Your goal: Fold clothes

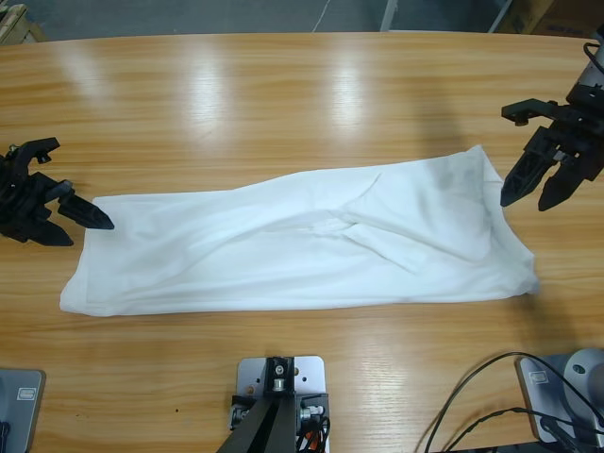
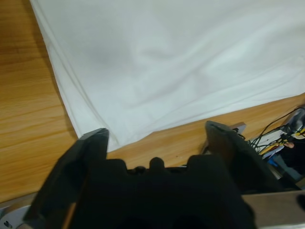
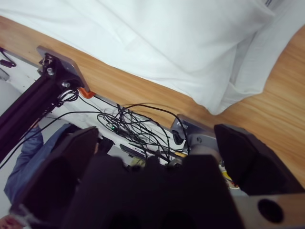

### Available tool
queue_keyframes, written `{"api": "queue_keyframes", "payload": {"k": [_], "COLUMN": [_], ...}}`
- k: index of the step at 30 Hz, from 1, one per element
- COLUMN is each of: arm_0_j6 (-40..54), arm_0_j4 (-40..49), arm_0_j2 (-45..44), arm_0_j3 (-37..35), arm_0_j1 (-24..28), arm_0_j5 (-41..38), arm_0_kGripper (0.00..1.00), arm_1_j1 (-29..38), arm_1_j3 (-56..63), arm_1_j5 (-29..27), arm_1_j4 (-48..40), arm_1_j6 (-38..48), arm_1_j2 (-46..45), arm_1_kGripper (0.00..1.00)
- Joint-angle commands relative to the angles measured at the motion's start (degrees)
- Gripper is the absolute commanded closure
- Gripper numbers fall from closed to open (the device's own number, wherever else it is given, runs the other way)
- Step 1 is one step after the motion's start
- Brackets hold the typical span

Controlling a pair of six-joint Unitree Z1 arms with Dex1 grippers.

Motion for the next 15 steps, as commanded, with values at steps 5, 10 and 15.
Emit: {"api": "queue_keyframes", "payload": {"k": [5,10,15], "arm_0_j6": [1.21,0.87,0.94], "arm_0_j4": [-1.91,-7.96,-12.00], "arm_0_j2": [2.96,4.84,5.26], "arm_0_j3": [-4.41,-0.94,3.24], "arm_0_j1": [6.95,10.59,12.15], "arm_0_j5": [-3.69,-9.86,-10.88], "arm_0_kGripper": [0.031,0.032,0.038], "arm_1_j1": [0.75,0.75,0.75], "arm_1_j3": [2.85,5.79,7.12], "arm_1_j5": [-0.10,-0.08,-0.08], "arm_1_j4": [-1.00,-4.29,-5.31], "arm_1_j6": [0.12,0.10,0.37], "arm_1_j2": [-5.08,-10.07,-11.42], "arm_1_kGripper": [0.007,0.004,0.004]}}
